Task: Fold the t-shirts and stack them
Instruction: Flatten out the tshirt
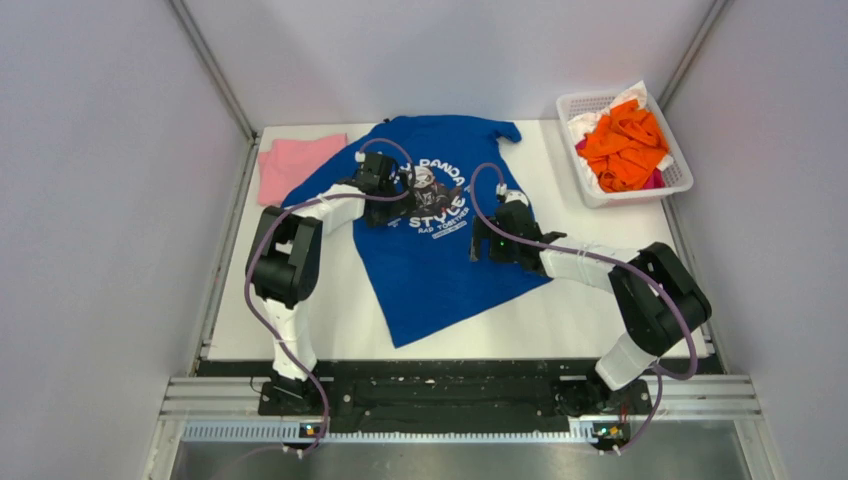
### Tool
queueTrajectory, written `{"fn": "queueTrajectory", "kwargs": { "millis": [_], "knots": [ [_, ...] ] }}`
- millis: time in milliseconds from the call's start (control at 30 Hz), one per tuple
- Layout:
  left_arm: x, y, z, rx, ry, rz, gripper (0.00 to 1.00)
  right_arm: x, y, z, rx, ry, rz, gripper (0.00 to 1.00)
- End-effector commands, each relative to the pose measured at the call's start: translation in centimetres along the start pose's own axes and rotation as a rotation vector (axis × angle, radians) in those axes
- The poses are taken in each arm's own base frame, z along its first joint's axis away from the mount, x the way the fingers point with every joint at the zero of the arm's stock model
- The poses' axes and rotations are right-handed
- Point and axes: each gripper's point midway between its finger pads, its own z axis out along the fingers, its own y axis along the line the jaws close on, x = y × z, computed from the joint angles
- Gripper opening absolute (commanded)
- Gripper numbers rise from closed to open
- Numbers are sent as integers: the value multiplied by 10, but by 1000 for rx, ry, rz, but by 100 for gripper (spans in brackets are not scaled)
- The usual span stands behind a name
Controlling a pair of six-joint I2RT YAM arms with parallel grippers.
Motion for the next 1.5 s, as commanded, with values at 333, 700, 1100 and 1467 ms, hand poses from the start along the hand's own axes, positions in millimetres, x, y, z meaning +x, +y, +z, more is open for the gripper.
{"fn": "queueTrajectory", "kwargs": {
  "millis": [333, 700, 1100, 1467],
  "knots": [
    [209, 9, -75, 32, 363, -68, 99, -7, -57, 27, 123, 22, 148, 99],
    [267, -103, -186, 386, 323, 503, 99, -70, -66, 41, 165, -33, 1, 99],
    [102, -34, -103, 75, 62, 136, 99, -89, -83, 32, 212, -77, -2, 99],
    [47, 33, -10, -157, 138, -24, 99, -106, -118, 54, 231, -84, 36, 99]
  ]
}}
